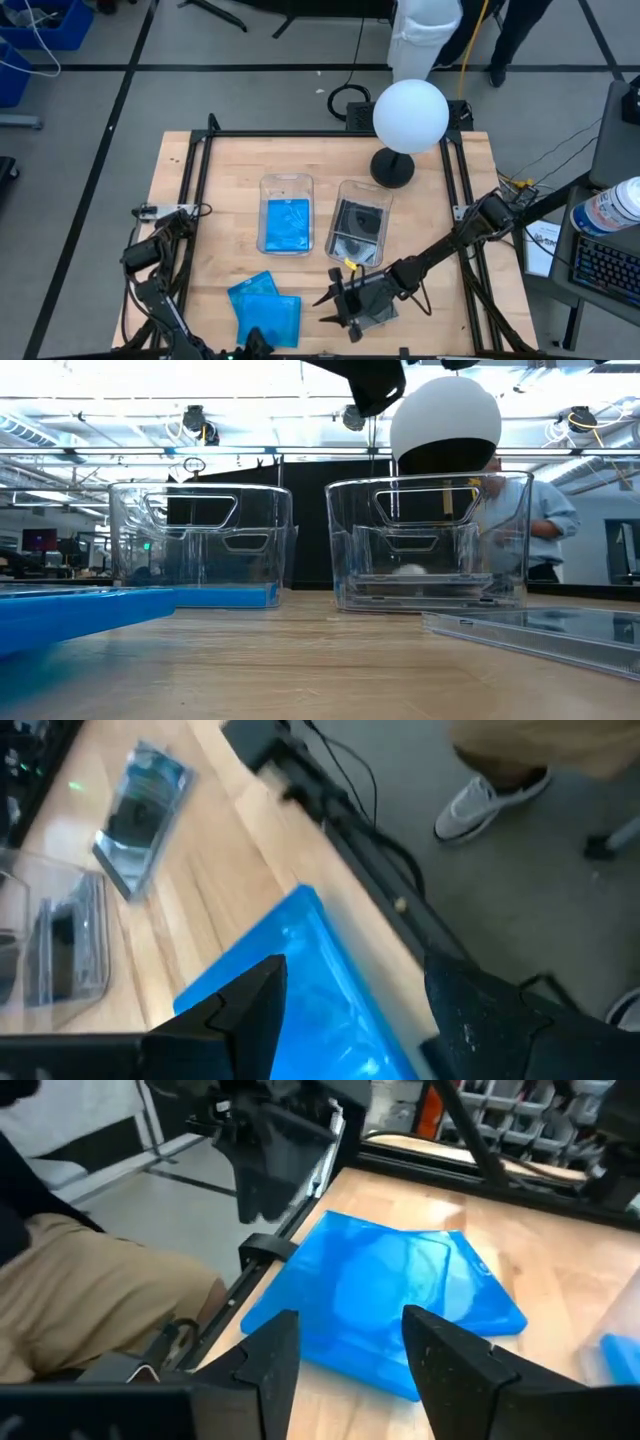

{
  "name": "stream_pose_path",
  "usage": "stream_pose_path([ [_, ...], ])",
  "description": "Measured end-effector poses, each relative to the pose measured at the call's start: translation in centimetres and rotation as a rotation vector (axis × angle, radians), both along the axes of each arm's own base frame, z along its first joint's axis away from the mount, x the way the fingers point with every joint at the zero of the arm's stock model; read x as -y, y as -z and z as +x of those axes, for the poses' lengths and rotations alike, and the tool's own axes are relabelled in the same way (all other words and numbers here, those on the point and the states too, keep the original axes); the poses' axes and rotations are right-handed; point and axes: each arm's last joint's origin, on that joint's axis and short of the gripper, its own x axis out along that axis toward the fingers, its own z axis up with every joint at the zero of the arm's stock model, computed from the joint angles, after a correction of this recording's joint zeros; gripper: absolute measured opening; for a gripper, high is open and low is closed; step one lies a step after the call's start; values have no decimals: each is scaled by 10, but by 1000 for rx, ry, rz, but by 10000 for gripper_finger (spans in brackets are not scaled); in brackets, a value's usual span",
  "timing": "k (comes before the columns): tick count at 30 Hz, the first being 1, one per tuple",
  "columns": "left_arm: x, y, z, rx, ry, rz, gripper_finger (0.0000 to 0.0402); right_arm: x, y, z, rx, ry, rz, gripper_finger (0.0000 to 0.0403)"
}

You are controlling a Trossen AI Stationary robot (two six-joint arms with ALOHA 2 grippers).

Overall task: Pick & place jewel cases by type
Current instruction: Put the blue CD case into the left transparent bin

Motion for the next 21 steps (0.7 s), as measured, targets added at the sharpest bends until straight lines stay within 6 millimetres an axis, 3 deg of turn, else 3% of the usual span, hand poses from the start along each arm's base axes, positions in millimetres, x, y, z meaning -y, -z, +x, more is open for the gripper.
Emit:
stream_pose_path([
  [6, -3, -9, -9, -47, -16, 76, 239, 1, -1, 1, 9, 4, 14, 161],
  [10, -12, -8, -27, -100, -79, 174, 239, 0, -7, 3, 36, 27, 128, 160],
  [14, -18, -8, -43, -129, -157, 211, 239, 3, -17, 14, -68, 23, 231, 153],
  [21, -10, -8, -64, -132, -168, 176, 239, -3, -46, 28, -243, 40, 226, 144],
])
